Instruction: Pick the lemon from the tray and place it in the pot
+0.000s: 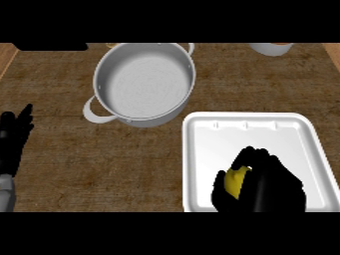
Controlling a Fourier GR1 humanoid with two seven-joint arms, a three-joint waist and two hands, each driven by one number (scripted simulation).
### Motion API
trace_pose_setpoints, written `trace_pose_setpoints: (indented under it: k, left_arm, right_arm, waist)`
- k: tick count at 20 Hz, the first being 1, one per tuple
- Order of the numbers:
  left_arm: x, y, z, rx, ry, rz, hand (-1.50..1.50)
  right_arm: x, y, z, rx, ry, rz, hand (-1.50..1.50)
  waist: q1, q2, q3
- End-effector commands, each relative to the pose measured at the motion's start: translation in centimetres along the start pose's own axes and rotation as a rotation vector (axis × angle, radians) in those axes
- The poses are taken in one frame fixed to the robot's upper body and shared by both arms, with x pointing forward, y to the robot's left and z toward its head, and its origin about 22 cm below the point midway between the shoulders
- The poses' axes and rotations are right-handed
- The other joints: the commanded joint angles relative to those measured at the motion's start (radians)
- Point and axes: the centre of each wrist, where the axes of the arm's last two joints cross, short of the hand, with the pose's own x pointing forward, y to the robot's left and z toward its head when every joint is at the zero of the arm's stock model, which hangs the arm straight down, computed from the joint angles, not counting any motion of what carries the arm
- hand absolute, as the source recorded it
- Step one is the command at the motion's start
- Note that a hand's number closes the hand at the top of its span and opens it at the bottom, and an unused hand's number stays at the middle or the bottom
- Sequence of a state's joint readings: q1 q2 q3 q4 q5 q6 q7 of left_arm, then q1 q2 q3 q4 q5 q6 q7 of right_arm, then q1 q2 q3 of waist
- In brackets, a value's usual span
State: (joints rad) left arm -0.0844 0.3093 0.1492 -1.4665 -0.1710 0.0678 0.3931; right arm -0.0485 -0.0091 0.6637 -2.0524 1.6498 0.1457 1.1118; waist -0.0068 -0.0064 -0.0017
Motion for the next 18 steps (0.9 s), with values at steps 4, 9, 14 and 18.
trace_pose_setpoints:
  k: [4, 9, 14, 18]
  left_arm:
    - [0.1, -0.5, -0.5, -0.003, -0.012, -0.003, 0.00]
    - [1.7, -1.0, -0.6, -0.027, -0.011, -0.018, 0.00]
    - [1.8, -1.1, -0.7, -0.036, -0.034, -0.015, 0.00]
    - [1.3, -1.7, -0.4, -0.055, -0.045, -0.030, 0.00]
  right_arm:
    - [3.7, -7.0, 0.2, -0.299, -0.040, -0.175, 1.50]
    - [7.3, -8.8, -1.1, -0.310, -0.106, -0.138, 1.50]
    - [10.0, -9.0, -3.1, -0.219, -0.107, -0.167, 1.50]
    - [12.9, -9.0, -7.7, -0.170, -0.071, -0.181, 1.50]
  waist:
    - [0.016, 0.004, -0.001]
    - [0.031, 0.004, -0.001]
    - [0.052, 0.005, -0.001]
    - [0.075, 0.013, -0.002]
